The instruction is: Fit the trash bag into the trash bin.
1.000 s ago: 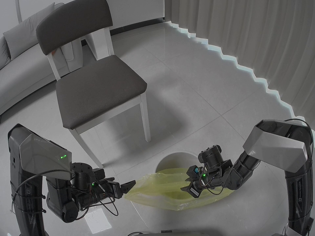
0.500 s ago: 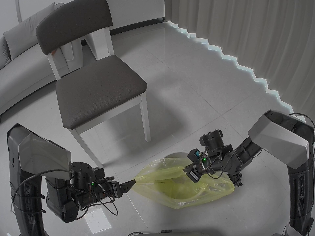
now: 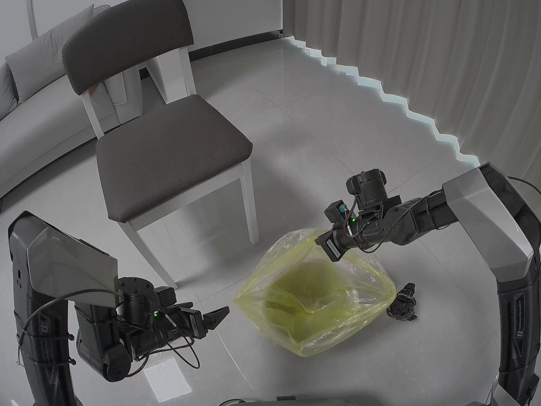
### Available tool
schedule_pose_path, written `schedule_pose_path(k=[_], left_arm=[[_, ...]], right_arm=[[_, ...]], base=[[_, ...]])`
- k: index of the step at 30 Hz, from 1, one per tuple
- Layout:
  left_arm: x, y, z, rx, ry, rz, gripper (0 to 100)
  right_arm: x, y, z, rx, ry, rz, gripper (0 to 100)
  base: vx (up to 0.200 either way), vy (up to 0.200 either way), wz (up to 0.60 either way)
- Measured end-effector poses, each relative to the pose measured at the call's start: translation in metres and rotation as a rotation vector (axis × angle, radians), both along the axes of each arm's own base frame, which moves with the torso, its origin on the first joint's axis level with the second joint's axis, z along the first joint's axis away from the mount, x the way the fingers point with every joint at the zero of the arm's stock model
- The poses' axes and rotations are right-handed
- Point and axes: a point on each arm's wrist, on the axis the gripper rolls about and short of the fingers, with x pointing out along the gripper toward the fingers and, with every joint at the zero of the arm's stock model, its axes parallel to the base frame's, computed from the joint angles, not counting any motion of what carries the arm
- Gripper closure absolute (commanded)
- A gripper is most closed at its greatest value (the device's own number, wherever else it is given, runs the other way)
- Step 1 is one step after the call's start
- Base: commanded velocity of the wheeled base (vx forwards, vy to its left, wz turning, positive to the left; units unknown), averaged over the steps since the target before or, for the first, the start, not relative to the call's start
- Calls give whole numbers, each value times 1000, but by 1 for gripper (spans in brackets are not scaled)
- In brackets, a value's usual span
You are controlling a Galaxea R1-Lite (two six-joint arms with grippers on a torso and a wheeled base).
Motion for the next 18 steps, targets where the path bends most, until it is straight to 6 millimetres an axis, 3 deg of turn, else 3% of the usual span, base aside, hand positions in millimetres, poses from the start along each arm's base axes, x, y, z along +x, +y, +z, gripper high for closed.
schedule_pose_path(k=[10,11,18], left_arm=[[0,3,-1,0,6,11,0],[0,3,-1,0,6,12,0],[2,4,-1,-1,4,17,0]], right_arm=[[28,-4,-20,-1,5,-42,100],[30,-4,-22,-3,5,-46,0],[40,-1,-29,34,10,-102,0]], base=[[0,0,0],[0,0,0],[0,0,0]])
